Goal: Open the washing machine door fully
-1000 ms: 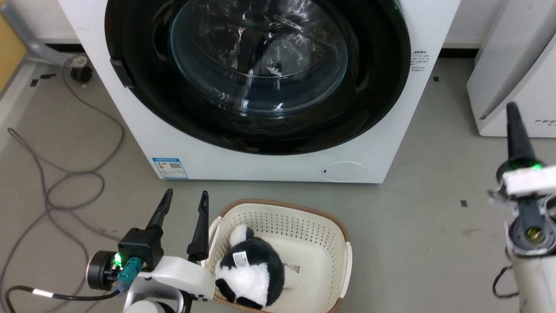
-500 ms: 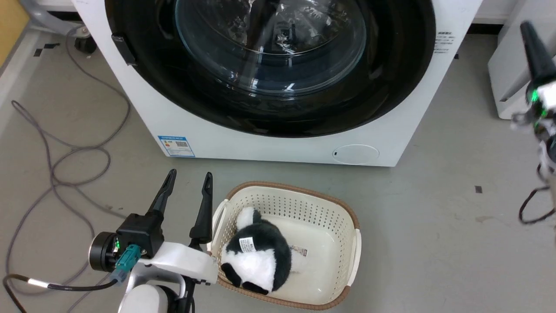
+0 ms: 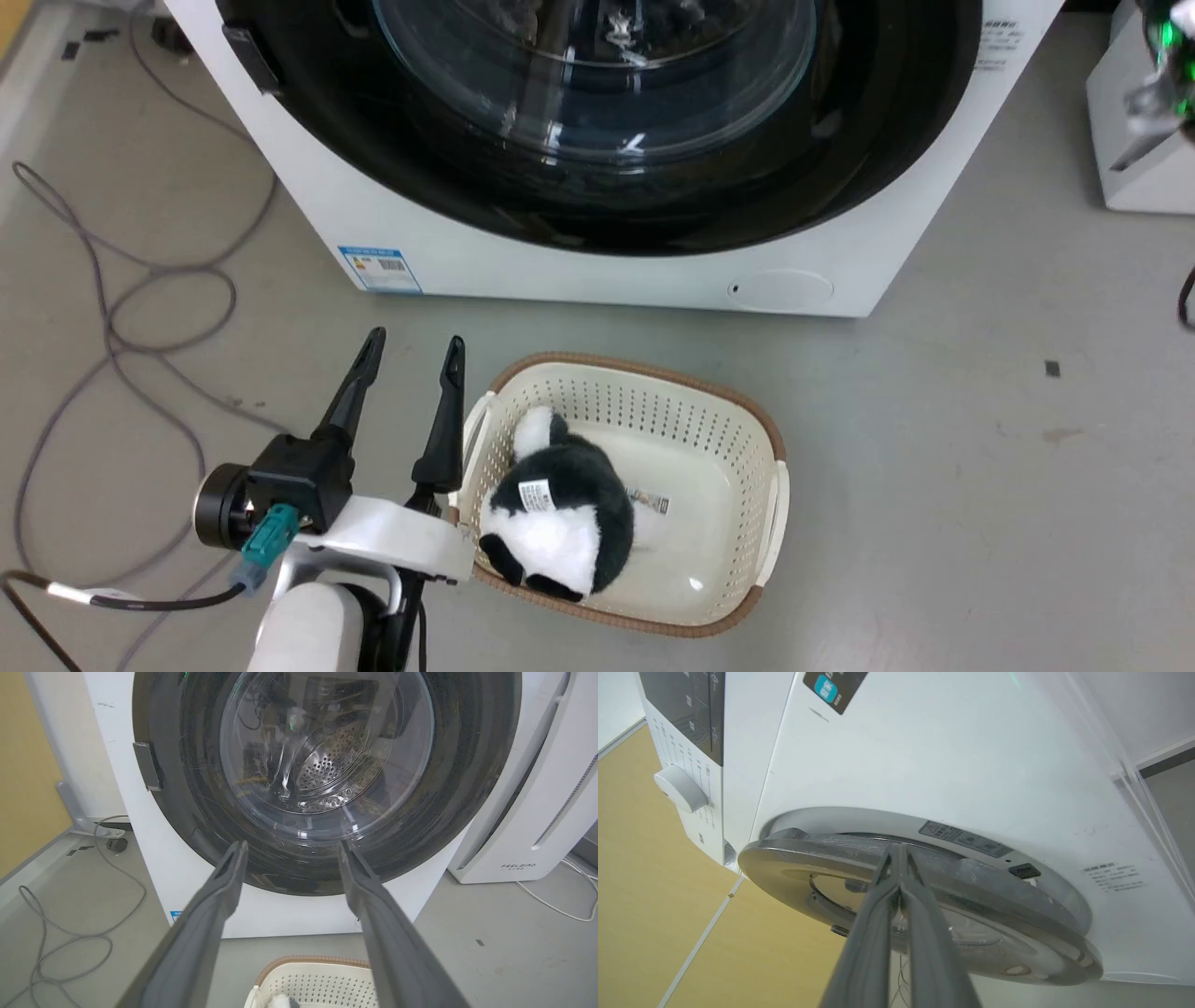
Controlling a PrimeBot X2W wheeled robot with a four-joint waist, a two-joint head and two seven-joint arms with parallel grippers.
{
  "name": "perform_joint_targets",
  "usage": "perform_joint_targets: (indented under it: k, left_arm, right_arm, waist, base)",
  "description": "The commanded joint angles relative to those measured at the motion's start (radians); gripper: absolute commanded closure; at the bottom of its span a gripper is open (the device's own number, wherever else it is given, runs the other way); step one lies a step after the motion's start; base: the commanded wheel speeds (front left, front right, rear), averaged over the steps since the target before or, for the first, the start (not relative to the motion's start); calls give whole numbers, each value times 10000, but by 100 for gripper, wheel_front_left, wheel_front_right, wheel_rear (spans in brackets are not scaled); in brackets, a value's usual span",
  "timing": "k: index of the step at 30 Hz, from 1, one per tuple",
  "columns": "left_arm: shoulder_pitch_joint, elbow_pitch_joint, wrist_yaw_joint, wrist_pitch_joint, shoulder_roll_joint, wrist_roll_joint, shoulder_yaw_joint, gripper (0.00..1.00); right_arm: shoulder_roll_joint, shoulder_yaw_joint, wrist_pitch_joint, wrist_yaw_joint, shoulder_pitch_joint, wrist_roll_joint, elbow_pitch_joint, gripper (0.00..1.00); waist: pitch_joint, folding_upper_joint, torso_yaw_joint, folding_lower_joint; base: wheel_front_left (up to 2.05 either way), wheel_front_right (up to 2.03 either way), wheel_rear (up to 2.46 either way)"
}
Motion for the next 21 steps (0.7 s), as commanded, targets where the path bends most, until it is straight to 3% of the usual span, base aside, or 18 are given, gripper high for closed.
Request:
perform_joint_targets:
  k: [1, 21]
  left_arm:
    - [-217, 4, -58, -110, 34, -79, -34, 0]
    - [-991, 38, -290, -528, 12, -442, -200, 0]
  right_arm:
    - [-158, 251, 216, 8, -540, 384, 286, 100]
    - [86, 3111, 2107, 9, -3957, 2141, 2842, 100]
  waist:
    - [121, -1, 21, -1]
    - [1310, -1, 313, -1]
  base:
    - [0, 0, 0]
    - [0, 0, 0]
